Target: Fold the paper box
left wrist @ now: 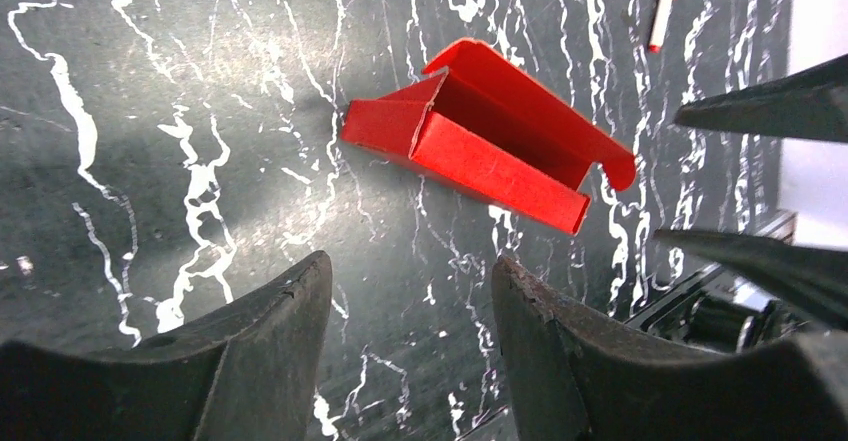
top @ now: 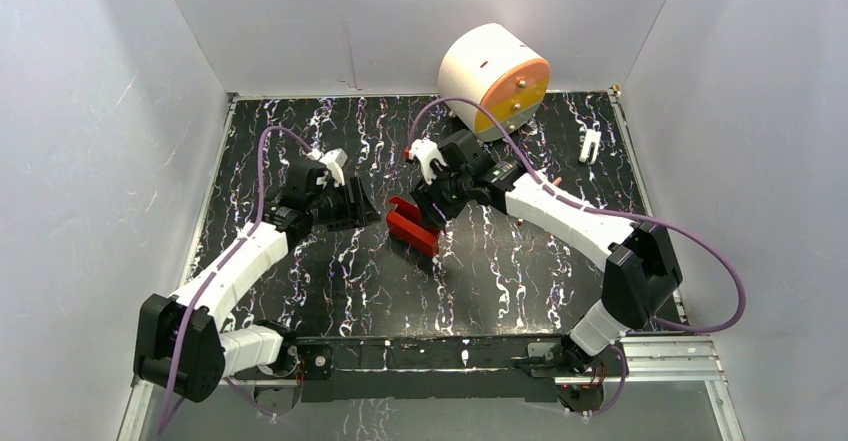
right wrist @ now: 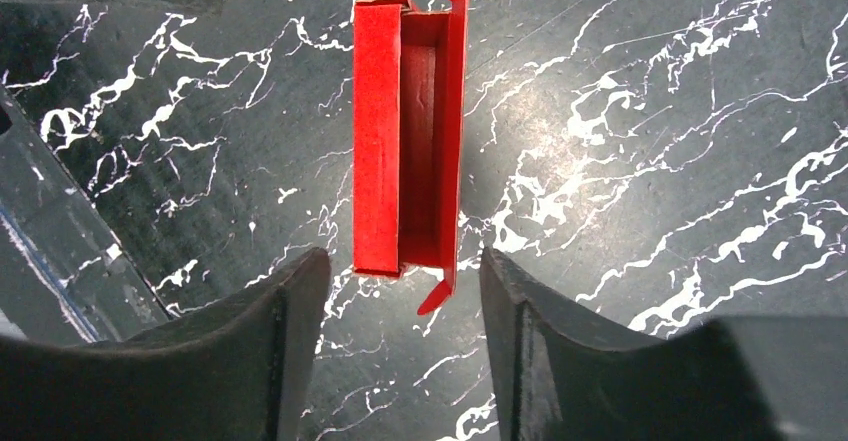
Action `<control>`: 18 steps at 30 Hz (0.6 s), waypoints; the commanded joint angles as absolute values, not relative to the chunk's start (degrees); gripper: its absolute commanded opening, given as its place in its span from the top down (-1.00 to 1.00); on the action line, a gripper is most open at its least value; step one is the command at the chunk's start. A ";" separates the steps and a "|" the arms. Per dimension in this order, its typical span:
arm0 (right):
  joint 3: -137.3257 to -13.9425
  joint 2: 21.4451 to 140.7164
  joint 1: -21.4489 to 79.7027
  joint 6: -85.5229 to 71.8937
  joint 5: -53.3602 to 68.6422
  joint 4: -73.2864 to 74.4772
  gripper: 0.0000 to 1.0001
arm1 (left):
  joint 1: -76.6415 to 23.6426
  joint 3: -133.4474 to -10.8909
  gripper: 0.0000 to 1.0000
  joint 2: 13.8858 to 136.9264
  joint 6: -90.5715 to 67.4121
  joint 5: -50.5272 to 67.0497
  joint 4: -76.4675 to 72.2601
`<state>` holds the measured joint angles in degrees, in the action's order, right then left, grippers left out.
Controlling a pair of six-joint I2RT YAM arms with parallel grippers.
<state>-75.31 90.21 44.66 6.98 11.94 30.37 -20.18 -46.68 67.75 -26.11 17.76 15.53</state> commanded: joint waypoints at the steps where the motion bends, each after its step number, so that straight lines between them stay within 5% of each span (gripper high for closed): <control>1: -74.21 90.15 45.95 3.09 9.09 25.79 -0.41 | -19.78 -43.37 -0.12 68.96 -34.93 20.57 6.11; 10: -76.38 95.25 47.84 4.53 6.11 24.03 -0.78 | -19.78 -36.40 -0.09 71.40 -42.24 21.65 -6.71; 18: -77.37 99.14 49.41 6.96 2.89 23.67 -0.79 | -19.82 -35.78 -0.01 75.72 -43.37 22.74 -10.41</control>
<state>-74.30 98.56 48.56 5.32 4.56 26.35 -20.08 -36.07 75.13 -41.95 21.23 -6.46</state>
